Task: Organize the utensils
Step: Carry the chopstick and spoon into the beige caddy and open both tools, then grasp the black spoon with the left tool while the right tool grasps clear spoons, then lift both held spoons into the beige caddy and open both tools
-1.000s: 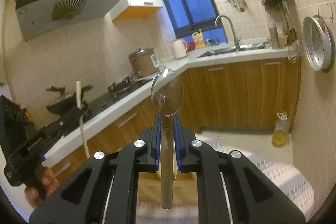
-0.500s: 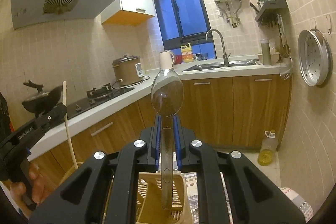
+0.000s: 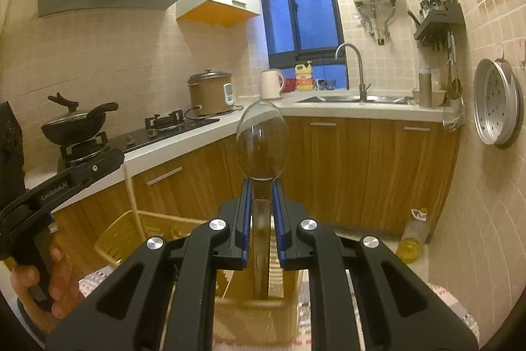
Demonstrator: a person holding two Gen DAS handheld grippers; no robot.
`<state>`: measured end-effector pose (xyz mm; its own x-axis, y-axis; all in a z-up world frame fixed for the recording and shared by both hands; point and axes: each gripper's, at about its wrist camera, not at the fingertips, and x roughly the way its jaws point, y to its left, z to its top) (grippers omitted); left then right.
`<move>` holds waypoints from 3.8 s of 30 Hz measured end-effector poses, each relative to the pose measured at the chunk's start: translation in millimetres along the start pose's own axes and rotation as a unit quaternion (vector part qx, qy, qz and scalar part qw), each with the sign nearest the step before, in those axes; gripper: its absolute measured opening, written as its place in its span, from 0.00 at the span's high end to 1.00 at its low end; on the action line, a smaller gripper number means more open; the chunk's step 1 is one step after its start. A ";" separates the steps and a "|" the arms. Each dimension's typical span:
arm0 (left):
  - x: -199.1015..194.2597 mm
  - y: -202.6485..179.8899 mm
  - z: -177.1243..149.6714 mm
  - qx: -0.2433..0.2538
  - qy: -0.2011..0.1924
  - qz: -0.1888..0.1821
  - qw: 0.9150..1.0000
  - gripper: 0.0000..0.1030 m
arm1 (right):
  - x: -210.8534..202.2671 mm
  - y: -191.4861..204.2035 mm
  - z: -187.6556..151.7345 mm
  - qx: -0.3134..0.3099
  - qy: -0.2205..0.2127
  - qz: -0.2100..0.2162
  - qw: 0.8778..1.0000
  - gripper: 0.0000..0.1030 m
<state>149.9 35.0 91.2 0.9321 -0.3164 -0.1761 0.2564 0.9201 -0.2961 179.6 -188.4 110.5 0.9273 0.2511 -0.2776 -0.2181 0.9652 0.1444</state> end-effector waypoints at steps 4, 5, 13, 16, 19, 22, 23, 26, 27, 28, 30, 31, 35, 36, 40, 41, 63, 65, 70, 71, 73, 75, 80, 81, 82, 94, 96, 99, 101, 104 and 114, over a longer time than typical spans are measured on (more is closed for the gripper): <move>-21.4 -2.3 2.1 0.006 -0.003 0.003 1.000 0.78 | -20.7 0.8 -2.1 -0.002 0.000 -0.003 1.000 0.73; -24.6 -3.2 2.5 0.007 -0.003 0.003 1.000 0.77 | -26.8 1.3 -2.4 -0.002 -0.002 -0.006 1.000 0.73; -69.7 -5.4 -3.5 0.005 0.015 0.004 1.000 0.70 | -80.0 -1.7 -2.6 0.006 -0.005 -0.016 1.000 0.61; -84.6 -5.1 -13.9 0.003 0.036 0.007 0.999 0.70 | -98.0 -7.7 -7.5 0.018 0.002 -0.018 1.000 0.52; -96.2 -5.0 -25.3 0.000 0.065 0.006 0.998 0.70 | -108.2 -9.6 -18.0 0.026 0.029 -0.019 0.999 0.52; -105.5 -5.6 -43.6 -0.010 0.111 -0.007 0.994 0.70 | -114.2 -6.8 -32.8 0.027 0.076 -0.020 0.997 0.52; -108.9 -5.8 -51.2 -0.013 0.126 -0.011 0.992 0.70 | -115.8 -4.6 -37.0 0.025 0.087 -0.021 0.996 0.52; -114.6 -5.4 -70.3 -0.019 0.162 -0.014 0.987 0.70 | -120.2 3.3 -49.9 0.015 0.117 -0.023 0.993 0.52; -115.8 -5.7 -75.8 -0.020 0.172 -0.015 0.985 0.70 | -121.7 6.4 -55.3 0.010 0.131 -0.024 0.991 0.52; -116.9 -5.5 -81.9 -0.021 0.184 -0.017 0.983 0.70 | -121.8 8.4 -59.4 0.008 0.140 -0.024 0.990 0.52; -117.8 -5.7 -94.0 -0.026 0.209 -0.017 0.978 0.70 | -123.5 11.5 -67.1 0.006 0.159 -0.029 0.987 0.52; -117.6 -5.7 -101.0 -0.030 0.227 -0.019 0.973 0.70 | -123.4 11.9 -72.2 0.008 0.177 -0.031 0.984 0.52; -117.4 -9.5 -133.6 -0.048 0.305 -0.043 0.950 0.71 | -123.5 3.0 -85.9 0.038 0.229 -0.021 0.972 0.52; -115.9 -11.9 -139.9 -0.050 0.323 -0.047 0.944 0.71 | -122.8 -1.4 -90.2 0.050 0.247 -0.015 0.968 0.53; -109.5 -24.8 -165.1 -0.068 0.386 -0.084 0.916 0.71 | -120.1 -14.5 -104.2 0.095 0.304 0.022 0.948 0.64; -108.5 -29.3 -169.6 -0.069 0.391 -0.089 0.913 0.71 | -118.8 -16.3 -108.5 0.105 0.322 0.030 0.940 0.65; -84.4 -79.0 -212.3 0.011 0.436 -0.058 0.898 0.71 | -119.8 22.9 -166.3 0.042 0.431 0.025 0.901 0.81; -83.6 -77.7 -213.7 0.015 0.439 -0.055 0.897 0.71 | -117.8 23.3 -167.2 0.038 0.429 0.022 0.902 0.84; -78.9 -76.6 -213.3 0.012 0.443 -0.051 0.895 0.71 | -116.7 18.1 -166.5 0.044 0.426 0.021 0.904 0.90; -77.9 -76.6 -213.3 0.014 0.444 -0.048 0.895 0.73 | -117.0 16.2 -166.1 0.047 0.424 0.022 0.904 0.90; -75.3 -76.3 -213.2 0.019 0.444 -0.037 0.895 0.82 | -119.2 13.9 -165.2 0.052 0.422 0.027 0.905 0.91; -72.9 -73.1 -214.0 0.016 0.446 -0.032 0.894 0.94 | -120.6 12.9 -164.3 0.053 0.420 0.027 0.906 0.91; -76.6 -63.5 -211.2 -0.017 0.436 -0.050 0.898 0.96 | -123.8 9.9 -159.7 0.061 0.408 0.032 0.911 0.91; -78.7 -62.7 -209.9 -0.020 0.432 -0.056 0.900 0.96 | -125.6 9.2 -159.0 0.061 0.406 0.033 0.911 0.91; -80.7 -62.5 -209.1 -0.020 0.430 -0.057 0.901 0.96 | -126.2 8.7 -158.1 0.062 0.404 0.033 0.912 0.91; -115.3 -54.5 -154.4 -0.040 0.322 -0.087 0.942 0.96 | -150.5 13.2 -126.3 0.064 0.321 0.072 0.942 0.91; -118.1 -56.3 -144.9 -0.039 0.305 -0.091 0.947 0.96 | -151.5 13.9 -123.1 0.067 0.312 0.080 0.944 0.91; -122.0 -54.6 -133.4 -0.038 0.286 -0.096 0.953 0.96 | -152.1 16.3 -119.4 0.068 0.296 0.090 0.948 0.91; -124.5 -52.0 -127.4 -0.040 0.275 -0.098 0.956 0.96 | -154.2 16.4 -116.5 0.068 0.284 0.100 0.951 0.91; -124.5 -52.3 -120.0 -0.045 0.259 -0.100 0.960 0.96 | -159.3 17.9 -109.4 0.069 0.261 0.117 0.956 0.99; -120.8 -45.3 -54.2 -0.027 0.160 -0.101 0.982 0.96 | -158.9 23.9 -60.3 0.062 0.168 0.134 0.975 0.99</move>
<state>11.8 19.0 75.0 0.7337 -0.5552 -0.3917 0.4051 0.8203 -0.4038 8.7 -200.8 100.7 0.6859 0.5224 -0.5066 -0.3800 0.8508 0.3629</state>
